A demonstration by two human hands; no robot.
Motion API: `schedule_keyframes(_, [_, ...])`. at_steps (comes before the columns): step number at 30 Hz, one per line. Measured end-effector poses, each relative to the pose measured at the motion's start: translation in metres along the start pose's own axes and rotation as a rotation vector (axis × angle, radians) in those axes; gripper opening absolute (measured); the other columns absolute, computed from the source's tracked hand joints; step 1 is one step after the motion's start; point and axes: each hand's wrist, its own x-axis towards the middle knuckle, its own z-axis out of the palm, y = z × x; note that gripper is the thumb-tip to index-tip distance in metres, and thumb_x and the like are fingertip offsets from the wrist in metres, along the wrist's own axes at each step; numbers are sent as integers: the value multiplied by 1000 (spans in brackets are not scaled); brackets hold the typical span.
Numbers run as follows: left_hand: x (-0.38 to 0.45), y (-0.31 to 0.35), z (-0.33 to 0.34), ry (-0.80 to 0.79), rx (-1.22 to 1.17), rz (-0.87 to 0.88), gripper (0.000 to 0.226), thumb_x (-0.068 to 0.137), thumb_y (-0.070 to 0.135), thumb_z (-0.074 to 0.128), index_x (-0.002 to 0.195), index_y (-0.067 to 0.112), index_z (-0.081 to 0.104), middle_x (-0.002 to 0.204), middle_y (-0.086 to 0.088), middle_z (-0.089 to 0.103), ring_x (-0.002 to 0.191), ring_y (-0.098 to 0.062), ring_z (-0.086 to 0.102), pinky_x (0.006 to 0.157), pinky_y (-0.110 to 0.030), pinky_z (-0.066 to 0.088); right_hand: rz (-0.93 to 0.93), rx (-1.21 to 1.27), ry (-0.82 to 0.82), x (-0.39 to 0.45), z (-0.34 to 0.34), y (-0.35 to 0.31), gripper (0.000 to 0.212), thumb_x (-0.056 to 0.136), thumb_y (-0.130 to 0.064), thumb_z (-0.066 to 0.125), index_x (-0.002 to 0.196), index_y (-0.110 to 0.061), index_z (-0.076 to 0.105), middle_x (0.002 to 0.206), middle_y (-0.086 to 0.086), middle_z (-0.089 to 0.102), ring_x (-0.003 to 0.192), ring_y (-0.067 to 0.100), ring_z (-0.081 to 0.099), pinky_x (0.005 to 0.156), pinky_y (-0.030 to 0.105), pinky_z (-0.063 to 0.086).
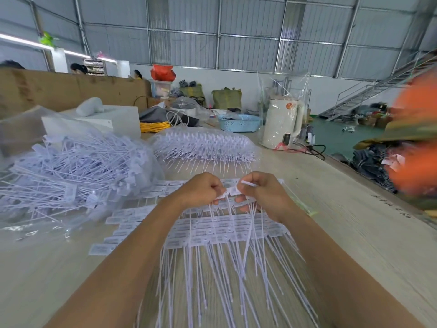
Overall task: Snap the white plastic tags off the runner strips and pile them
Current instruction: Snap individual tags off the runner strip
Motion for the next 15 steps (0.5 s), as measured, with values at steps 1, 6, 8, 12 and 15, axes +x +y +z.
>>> schedule_keyframes(1, [0,1,1,20,0,3,34,96,22,52,62,15,56,59,6,57,56,-8,53,62,-25,40,1,0,-5,-1,-1,0,6,88,-1,62,86,4,59,72,15,60,55,15,64,47,29,55])
schedule_keyframes(6, [1,6,6,43,13,27,37,95,31,53,60,17,52,55,2,45,52,-12,42,55,-25,33,-3,-105,-35,-2,-5,0,19,82,-2,70,98,6,64,66,9,56,43,13,53,45,22,45])
schedule_keyframes(8, [0,9,7,18,-34,-10,39,95,29,53,58,17,52,54,2,44,51,-12,41,54,-24,32,-36,-195,-16,-2,-3,-1,7,82,-1,70,88,2,67,64,7,57,45,15,51,46,24,43])
schedule_keyframes(12, [0,13,5,15,-272,-123,39,92,21,58,54,15,52,53,2,49,52,-12,44,56,-24,33,-197,-302,72,-2,2,-3,9,78,7,68,77,-2,66,61,4,56,39,7,48,41,24,45])
schedule_keyframes(15, [-1,15,3,-5,-400,-163,37,89,16,62,53,14,54,56,-2,47,45,-11,38,51,-24,27,-362,-427,96,-4,4,-3,14,76,9,66,74,-4,66,65,-5,56,50,3,52,51,20,45])
